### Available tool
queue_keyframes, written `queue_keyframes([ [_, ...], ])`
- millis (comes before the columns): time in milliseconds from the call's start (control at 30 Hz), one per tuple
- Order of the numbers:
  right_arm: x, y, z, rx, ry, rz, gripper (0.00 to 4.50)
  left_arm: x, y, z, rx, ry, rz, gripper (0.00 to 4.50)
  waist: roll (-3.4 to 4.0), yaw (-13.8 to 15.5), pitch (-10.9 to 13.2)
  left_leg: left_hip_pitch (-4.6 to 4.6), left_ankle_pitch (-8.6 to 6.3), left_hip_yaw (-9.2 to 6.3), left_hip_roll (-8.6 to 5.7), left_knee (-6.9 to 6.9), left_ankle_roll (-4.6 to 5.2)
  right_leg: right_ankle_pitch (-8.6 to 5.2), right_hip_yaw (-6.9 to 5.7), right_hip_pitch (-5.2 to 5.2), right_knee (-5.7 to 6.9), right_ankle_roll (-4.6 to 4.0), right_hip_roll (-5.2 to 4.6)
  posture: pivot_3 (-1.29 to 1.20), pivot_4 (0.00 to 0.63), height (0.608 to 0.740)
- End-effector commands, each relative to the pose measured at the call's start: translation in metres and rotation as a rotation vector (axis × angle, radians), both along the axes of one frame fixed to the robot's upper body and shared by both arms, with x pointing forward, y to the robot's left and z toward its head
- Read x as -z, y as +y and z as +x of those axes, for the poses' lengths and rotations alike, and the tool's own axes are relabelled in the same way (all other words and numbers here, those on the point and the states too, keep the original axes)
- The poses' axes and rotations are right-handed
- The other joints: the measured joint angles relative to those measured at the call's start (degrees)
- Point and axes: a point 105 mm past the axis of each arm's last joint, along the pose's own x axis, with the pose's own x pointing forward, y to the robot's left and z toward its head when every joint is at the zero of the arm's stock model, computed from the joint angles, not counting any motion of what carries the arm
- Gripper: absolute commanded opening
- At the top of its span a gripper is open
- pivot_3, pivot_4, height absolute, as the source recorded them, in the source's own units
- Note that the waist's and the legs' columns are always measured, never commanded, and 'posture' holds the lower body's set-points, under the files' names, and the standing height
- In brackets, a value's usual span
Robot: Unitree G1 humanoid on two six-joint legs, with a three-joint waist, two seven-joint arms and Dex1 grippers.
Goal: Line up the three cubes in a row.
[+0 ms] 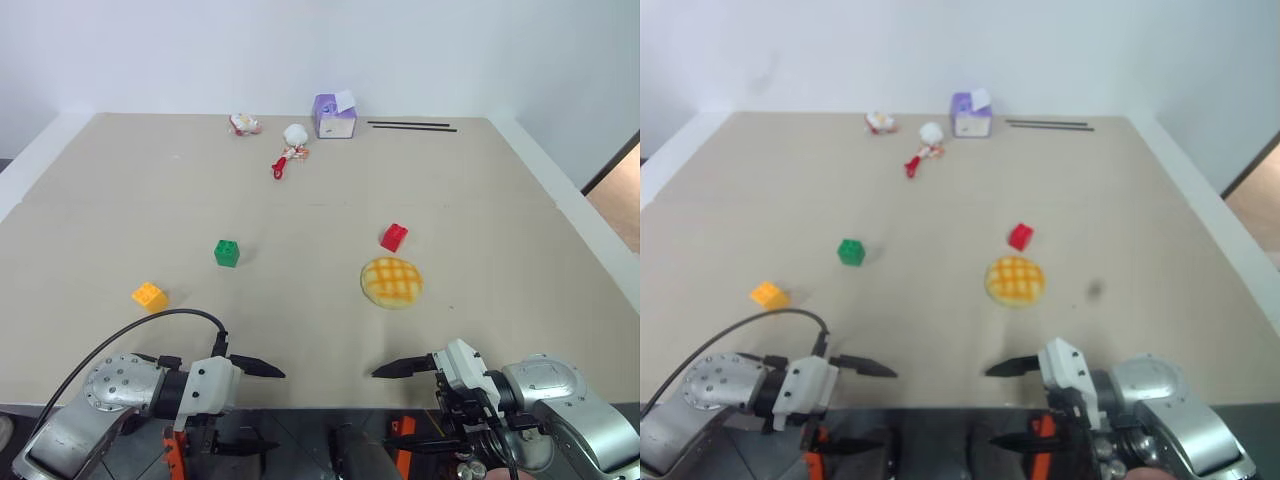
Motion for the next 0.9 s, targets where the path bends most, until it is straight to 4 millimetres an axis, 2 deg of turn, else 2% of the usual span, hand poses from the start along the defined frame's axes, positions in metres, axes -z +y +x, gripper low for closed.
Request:
queue_keyframes([
  [33,-0.004,0.001,0.000,-0.017,-0.024,0.012,4.50,-0.001,-0.001,-0.002,0.018,-0.031,-0.010,4.43,0.00,0.00,0.00,0.00,0.00,0.00,0.00,0.00,0.00,0.00,0.00,0.00,0.00,0.00,0.00,0.00,0.150,0.740],
  [467,-0.009,0.003,0.004,-0.020,-0.025,0.011,4.50,-0.002,-0.006,-0.001,0.055,-0.042,-0.032,4.43,0.00,0.00,0.00,0.00,0.00,0.02,0.00,0.02,0.00,0.01,0.01,0.00,0.00,-0.01,0.00,0.00,0.150,0.740],
  [567,-0.011,0.004,0.006,-0.015,-0.032,0.026,4.50,-0.012,-0.009,0.005,0.020,-0.022,-0.088,4.43,0.00,0.00,0.00,0.00,0.00,0.01,0.00,0.01,0.00,0.01,0.00,0.00,0.00,-0.01,0.00,0.00,0.150,0.740],
  [667,-0.029,0.005,0.023,0.086,-0.029,0.116,4.50,-0.043,-0.016,0.032,-0.107,-0.009,-0.216,4.43,-0.01,0.00,0.01,-0.01,0.00,0.01,0.00,0.04,0.00,0.01,-0.01,0.02,0.01,-0.01,0.01,0.00,0.150,0.740],
  [733,-0.042,0.008,0.042,0.211,-0.069,0.166,4.50,-0.064,-0.020,0.057,-0.222,-0.012,-0.314,4.43,-0.01,0.01,0.02,-0.08,0.02,-0.04,0.04,0.28,0.02,0.05,-0.08,0.03,0.10,0.02,0.05,0.00,0.150,0.740],
  [800,-0.052,0.011,0.058,0.317,-0.121,0.172,4.50,-0.077,-0.024,0.072,-0.292,-0.030,-0.372,4.43,-0.04,0.00,-0.01,-0.08,0.03,-0.06,0.02,0.41,0.05,0.11,-0.07,0.08,0.15,0.07,0.06,0.00,0.150,0.740],
  [900,-0.065,0.005,0.094,0.537,-0.177,0.160,4.50,-0.087,-0.033,0.088,-0.375,-0.069,-0.430,4.43,-0.03,-0.20,-0.02,-0.05,0.03,0.00,-0.02,0.43,0.04,0.20,0.04,0.08,0.14,0.11,0.06,0.00,0.150,0.740],
])
